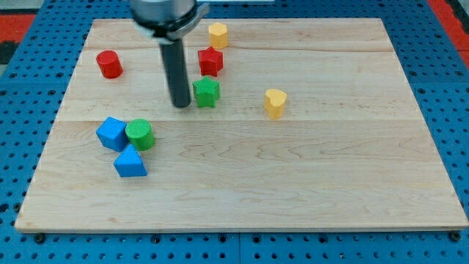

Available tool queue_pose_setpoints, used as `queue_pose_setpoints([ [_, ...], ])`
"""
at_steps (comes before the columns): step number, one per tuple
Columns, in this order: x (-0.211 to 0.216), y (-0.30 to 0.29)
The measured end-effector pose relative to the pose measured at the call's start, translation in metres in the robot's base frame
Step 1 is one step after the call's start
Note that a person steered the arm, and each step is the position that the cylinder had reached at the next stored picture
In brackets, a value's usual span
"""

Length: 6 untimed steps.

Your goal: Separate blue blocks and the green circle from each other

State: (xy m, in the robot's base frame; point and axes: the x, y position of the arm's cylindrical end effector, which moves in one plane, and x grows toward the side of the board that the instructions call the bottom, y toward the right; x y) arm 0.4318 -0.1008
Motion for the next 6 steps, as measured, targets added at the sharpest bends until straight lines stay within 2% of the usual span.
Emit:
queue_pose_setpoints([
  [1, 0.087, -0.004],
  [2, 0.088, -0.064],
  [3, 0.069, -0.104],
  [4, 0.062, -0.058],
  [6, 0.049, -0.03],
])
